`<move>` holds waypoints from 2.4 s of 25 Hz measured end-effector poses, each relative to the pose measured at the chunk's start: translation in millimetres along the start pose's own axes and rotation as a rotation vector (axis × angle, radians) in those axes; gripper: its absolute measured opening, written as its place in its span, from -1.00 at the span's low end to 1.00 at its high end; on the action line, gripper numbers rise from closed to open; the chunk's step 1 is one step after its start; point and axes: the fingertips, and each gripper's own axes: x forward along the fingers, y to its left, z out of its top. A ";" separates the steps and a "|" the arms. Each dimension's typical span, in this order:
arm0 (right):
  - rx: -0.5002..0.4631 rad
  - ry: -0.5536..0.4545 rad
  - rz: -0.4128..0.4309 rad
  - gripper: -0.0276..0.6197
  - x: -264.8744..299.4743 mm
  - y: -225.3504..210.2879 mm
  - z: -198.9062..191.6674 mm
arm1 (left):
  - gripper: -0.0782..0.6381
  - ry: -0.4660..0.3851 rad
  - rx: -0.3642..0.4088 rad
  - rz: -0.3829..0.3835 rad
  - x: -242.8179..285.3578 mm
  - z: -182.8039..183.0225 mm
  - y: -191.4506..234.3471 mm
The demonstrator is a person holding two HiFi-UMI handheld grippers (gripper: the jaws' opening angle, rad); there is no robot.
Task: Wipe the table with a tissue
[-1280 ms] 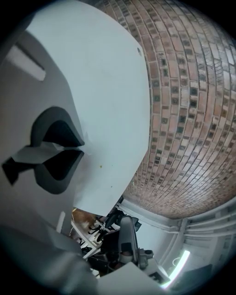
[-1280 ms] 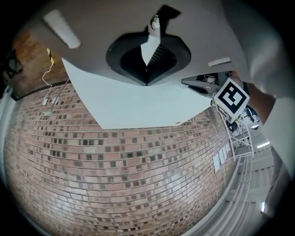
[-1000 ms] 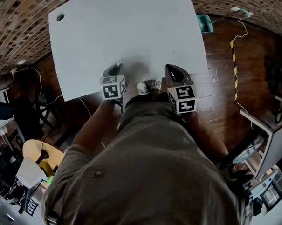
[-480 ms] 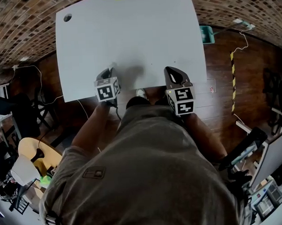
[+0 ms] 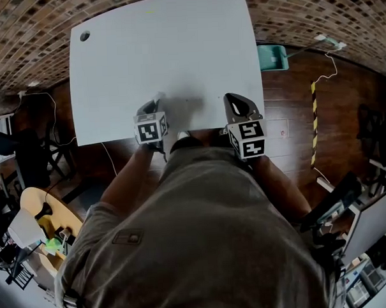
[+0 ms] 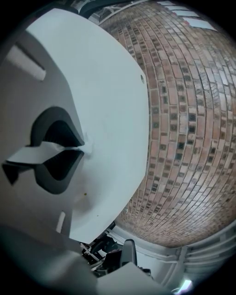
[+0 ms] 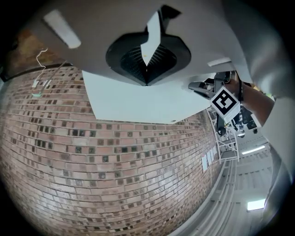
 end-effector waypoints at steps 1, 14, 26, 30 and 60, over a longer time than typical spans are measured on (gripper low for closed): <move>0.001 -0.005 0.003 -0.87 -1.7 -7.1 -1.4 | -0.72 0.002 0.000 0.005 1.7 -0.1 -6.3; -0.022 0.005 0.125 -0.87 -10.5 -48.8 -26.6 | -0.72 -0.035 -0.061 0.126 -23.0 -8.1 -48.9; -0.049 0.043 0.134 -0.87 -6.4 -41.2 -29.3 | -0.72 -0.028 -0.141 0.137 -20.5 -26.3 -36.2; -0.037 0.052 0.116 -0.87 -5.6 -43.6 -28.7 | -0.72 -0.024 -0.136 0.126 -15.2 -23.4 -37.7; 0.031 0.025 0.057 -0.87 -23.9 -77.2 -39.1 | -0.72 0.012 0.046 -0.053 13.5 -4.0 -131.7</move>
